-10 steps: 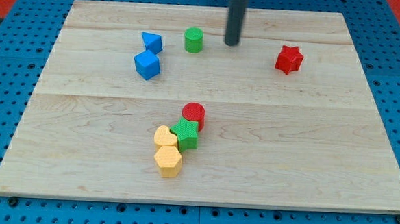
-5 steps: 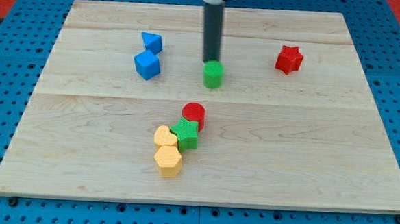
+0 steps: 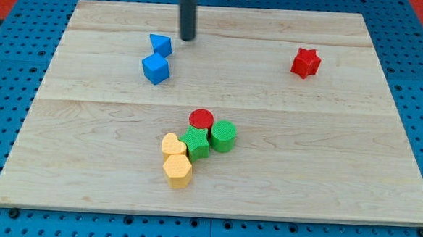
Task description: Push the green circle and blue triangle towards the group of blocks
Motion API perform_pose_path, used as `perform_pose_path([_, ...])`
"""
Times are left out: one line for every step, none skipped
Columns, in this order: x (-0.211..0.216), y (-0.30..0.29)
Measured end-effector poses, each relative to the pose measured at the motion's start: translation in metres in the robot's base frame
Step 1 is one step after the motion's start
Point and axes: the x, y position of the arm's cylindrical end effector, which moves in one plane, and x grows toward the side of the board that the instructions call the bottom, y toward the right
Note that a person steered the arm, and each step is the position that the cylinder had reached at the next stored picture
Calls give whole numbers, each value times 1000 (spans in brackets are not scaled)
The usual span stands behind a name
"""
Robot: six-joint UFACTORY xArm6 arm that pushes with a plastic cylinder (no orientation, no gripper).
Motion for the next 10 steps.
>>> perform_pose_path([7,-74])
perform_pose_path([63,-19])
perform_pose_path([109,34])
perform_pose_path([143,11])
perform_pose_path([109,-28])
perform_pose_path([110,-97])
perform_pose_path([155,-44])
perform_pose_path([150,-10])
perform_pose_path([134,-13])
perform_pose_path([187,28])
